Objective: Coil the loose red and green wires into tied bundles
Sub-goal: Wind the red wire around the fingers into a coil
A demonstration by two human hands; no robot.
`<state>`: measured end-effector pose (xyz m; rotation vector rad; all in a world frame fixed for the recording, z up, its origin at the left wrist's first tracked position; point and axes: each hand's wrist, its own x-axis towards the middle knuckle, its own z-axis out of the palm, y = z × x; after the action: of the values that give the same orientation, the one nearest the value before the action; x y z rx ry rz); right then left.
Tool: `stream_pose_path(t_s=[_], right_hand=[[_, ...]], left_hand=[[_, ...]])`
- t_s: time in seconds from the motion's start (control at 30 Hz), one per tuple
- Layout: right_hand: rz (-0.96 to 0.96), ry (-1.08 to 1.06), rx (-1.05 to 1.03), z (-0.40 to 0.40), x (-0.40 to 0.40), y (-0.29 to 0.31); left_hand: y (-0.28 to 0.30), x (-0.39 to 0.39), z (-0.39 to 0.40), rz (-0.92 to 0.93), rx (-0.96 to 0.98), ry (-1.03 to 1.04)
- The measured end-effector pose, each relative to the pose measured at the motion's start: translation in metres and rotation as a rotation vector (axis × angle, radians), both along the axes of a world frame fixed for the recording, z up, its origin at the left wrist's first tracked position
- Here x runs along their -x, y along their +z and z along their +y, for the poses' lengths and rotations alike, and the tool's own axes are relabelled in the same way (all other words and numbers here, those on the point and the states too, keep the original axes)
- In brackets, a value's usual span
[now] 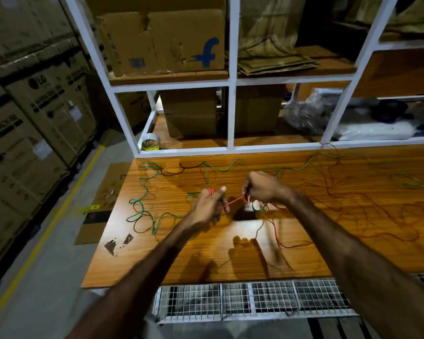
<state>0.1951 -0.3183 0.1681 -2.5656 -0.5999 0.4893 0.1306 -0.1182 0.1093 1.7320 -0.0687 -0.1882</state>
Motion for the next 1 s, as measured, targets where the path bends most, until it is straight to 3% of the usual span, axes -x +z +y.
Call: stream_pose_path(t_s=[0.1, 0.17, 0.27, 0.4, 0.5, 0.67, 0.8, 1.0], right_hand=[[-0.344, 0.092, 0.284, 0.008, 0.01, -0.007], [-0.455, 0.222, 0.339, 0.017, 0.017, -0.016], [-0.537, 0.285, 0.268, 0.024, 0.03, -0.023], [-0.478, 0.099, -0.117, 0.018, 0.045, -0.024], [-0.517, 0.029, -0.311, 0.016, 0.054, -0.027], [-0.688, 0.049, -0.125, 0.007, 0.057, -0.031], [-0.825, 0.143, -0.133, -0.002, 0.054, -0.033], [-0.687, 0.13, -0.287, 0.008, 0.066, -0.029]], left_hand=[[-0.003, 0.007, -0.017, 0.151, 0.164, 0.035], [-0.002, 0.008, -0.023, 0.256, 0.281, 0.088], [0.004, 0.01, -0.021, 0.354, 0.477, 0.091], [0.014, 0.012, -0.019, 0.442, 0.698, 0.041], [0.02, 0.011, -0.026, 0.437, 0.666, 0.03], [0.025, 0.011, -0.033, 0.447, 0.681, 0.061], [0.023, 0.008, -0.036, 0.474, 0.71, 0.106], [0.02, 0.001, -0.032, 0.504, 0.732, 0.143]])
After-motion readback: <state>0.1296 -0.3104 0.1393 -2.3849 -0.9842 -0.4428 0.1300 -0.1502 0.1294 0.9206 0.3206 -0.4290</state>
